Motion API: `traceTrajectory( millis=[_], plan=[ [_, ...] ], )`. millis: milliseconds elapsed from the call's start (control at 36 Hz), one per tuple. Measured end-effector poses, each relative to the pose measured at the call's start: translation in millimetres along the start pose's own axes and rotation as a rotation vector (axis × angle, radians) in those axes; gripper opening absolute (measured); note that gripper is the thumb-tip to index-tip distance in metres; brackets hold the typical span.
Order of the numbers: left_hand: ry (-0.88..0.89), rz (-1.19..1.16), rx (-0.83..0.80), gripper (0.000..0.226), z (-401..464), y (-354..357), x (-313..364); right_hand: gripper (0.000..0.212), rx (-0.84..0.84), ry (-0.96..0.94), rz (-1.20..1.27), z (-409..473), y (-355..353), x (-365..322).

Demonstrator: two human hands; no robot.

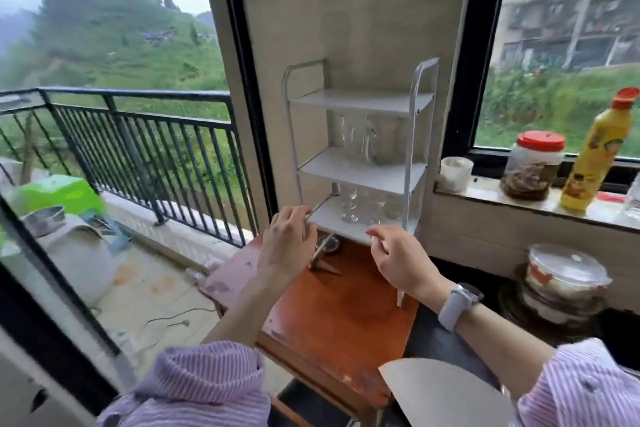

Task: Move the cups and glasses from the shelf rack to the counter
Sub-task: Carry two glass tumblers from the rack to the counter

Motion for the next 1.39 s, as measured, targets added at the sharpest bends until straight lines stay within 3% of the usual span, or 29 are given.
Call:
traceTrajectory(
  millis=[444, 667, 806, 1000, 1222, 1389],
  plan=[
    [0.234, -0.319, -0.151, 0.035, 200, 121, -19, 0.035, 0.465, 0.193, 0.066, 177, 4, 43],
    [0.186, -0.535, -0.192, 0.038, 257, 162, 5, 0.031, 0.616, 0.172, 0.173, 221, 1, 62],
    [0.187, -0.757, -0.197, 0.023, 269, 162, 22, 0.020, 0.605, 0.189, 0.300, 238, 1, 75],
    [0.183, -0.827, -0.238, 0.016, 274, 165, 20, 0.008, 0.619, 0.167, 0.318, 240, -4, 81],
    [0.143, -0.964, -0.275, 0.019, 254, 157, 4, 0.032, 0.668, 0.203, 0.404, 223, -10, 77],
    [0.196, -0.848, -0.238, 0.030, 235, 138, -1, 0.044, 0.617, 0.258, 0.418, 212, 0, 60]
  ],
)
Point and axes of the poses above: each hand's wrist, its own z-axis towards the middle knuckle, its own y-axis out of the palm, x = y × z, the point moved 7 cm from there along z, towards the middle knuckle, and after that the axes turned 12 degrees about z, right-handed, at the moved point
